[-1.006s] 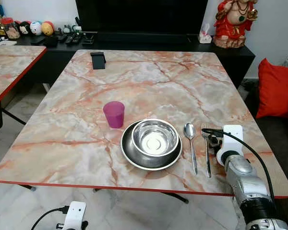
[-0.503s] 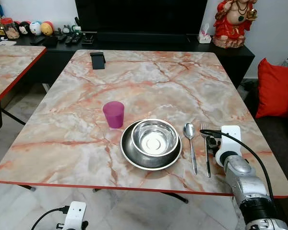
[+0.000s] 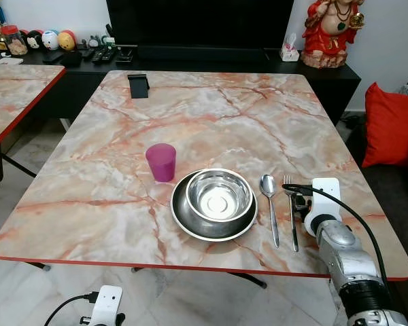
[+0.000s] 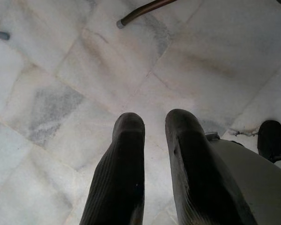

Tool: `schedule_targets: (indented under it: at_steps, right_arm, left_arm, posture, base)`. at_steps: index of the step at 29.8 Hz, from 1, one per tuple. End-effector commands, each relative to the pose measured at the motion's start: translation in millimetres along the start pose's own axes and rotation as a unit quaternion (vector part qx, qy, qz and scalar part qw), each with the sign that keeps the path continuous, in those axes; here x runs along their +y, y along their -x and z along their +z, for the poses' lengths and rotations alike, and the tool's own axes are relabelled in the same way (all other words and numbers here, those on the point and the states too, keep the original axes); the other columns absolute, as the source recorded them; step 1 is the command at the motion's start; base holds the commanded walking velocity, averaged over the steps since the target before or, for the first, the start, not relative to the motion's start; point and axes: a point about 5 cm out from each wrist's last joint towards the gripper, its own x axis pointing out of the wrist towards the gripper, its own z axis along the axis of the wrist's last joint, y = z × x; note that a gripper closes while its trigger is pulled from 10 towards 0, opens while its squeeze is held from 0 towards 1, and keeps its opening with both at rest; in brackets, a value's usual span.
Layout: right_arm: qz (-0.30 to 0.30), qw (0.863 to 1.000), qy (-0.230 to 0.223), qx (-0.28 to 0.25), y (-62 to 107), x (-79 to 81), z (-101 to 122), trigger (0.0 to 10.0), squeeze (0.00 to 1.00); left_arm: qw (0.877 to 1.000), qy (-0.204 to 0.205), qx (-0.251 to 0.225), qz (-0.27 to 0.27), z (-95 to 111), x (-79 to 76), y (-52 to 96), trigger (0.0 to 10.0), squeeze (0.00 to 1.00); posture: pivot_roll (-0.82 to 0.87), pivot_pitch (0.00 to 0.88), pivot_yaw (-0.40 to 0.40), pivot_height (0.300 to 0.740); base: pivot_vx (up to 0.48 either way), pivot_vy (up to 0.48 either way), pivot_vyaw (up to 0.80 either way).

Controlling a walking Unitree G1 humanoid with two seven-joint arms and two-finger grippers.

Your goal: Setting the table

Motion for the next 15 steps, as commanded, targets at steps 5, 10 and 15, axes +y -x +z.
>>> schedule_targets:
  at_steps: [5, 10, 15]
  right_arm:
    - [0.007, 1.0, 0.003, -0.011, -1.1, 4.2, 5.9, 10.0, 0.0]
    - [0.007, 1.0, 0.002, -0.014, -1.2, 4.7, 6.3, 10.0, 0.0]
    - [0.004, 1.0, 0.002, -0.015, -1.1, 3.9, 6.6, 10.0, 0.0]
  left_arm:
    - [1.0, -0.011, 0.003, -0.002, -2.9, 0.4, 0.7, 10.0, 0.0]
    - [1.0, -0.011, 0.003, -0.001, -2.8, 0.7, 0.7, 10.0, 0.0]
    - [1.0, -0.012, 0.003, -0.001, -2.6, 0.9, 0.7, 10.0, 0.0]
  posture:
    - [0.01, 0.0, -0.013, 0.74]
    - [0.01, 0.0, -0.012, 0.74]
    - [0.01, 0.0, -0.011, 0.74]
  base:
    - [0.0, 0.0, 0.0]
    - [0.0, 0.0, 0.0]
    - [0.0, 0.0, 0.0]
